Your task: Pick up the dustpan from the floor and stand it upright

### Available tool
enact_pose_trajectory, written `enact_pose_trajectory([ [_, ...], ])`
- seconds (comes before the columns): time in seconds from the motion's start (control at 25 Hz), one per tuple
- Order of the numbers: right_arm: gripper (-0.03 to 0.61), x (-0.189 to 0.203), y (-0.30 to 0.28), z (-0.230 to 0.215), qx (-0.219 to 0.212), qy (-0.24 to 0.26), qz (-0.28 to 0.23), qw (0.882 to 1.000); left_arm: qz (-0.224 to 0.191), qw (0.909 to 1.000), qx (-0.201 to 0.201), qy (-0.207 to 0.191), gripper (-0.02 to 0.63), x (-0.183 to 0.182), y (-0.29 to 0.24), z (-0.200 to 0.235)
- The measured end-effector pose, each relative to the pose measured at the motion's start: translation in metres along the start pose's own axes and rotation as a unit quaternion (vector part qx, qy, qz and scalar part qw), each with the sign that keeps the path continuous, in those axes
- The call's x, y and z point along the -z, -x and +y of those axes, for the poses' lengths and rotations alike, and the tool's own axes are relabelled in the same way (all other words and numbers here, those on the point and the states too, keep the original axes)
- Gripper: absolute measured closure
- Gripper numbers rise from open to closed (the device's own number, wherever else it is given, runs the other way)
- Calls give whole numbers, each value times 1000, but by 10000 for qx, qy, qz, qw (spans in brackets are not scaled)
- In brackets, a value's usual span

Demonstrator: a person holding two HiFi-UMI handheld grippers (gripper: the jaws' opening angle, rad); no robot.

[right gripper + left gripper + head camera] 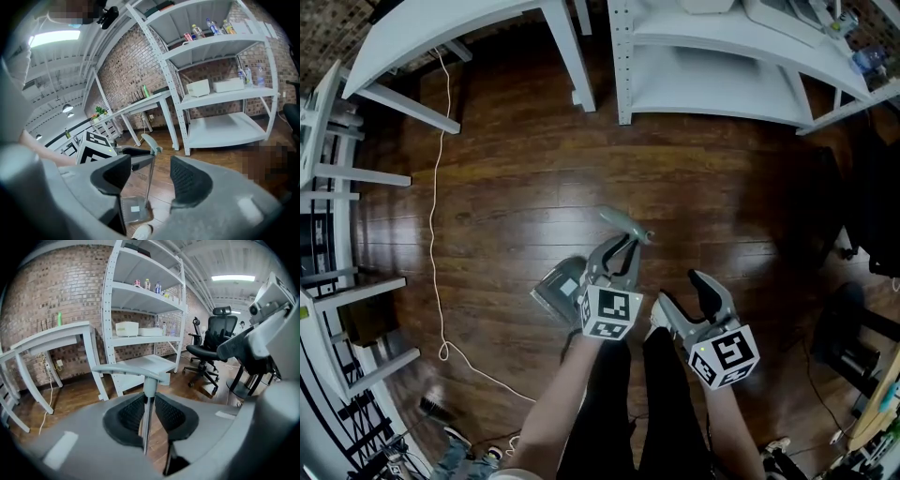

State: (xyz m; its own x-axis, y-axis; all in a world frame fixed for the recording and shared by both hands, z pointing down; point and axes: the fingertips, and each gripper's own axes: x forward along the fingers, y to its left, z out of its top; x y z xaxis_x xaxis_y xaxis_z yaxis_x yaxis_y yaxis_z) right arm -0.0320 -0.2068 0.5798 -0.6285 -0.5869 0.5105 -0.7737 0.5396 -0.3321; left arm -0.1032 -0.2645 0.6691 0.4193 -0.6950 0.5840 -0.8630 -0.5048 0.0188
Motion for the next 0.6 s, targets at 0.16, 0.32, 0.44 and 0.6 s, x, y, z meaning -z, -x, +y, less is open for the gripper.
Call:
enact_pose_trajectory([
  [0.16,325,-9,-1,5,5,18,-53,10000,-265,9995,-96,111,526,-22,13,10],
  [0.32,325,-19,-1,7,48,-4,-106,9999,-504,9986,-110,84,526,-48,25,17],
  [0.44,325,-26,-6,6,63,-25,-152,9999,-642,9979,-100,2,528,-65,29,23],
  [0.6,325,-32,-12,9,19,5,-163,9999,-773,9969,-92,-74,531,-78,28,27],
])
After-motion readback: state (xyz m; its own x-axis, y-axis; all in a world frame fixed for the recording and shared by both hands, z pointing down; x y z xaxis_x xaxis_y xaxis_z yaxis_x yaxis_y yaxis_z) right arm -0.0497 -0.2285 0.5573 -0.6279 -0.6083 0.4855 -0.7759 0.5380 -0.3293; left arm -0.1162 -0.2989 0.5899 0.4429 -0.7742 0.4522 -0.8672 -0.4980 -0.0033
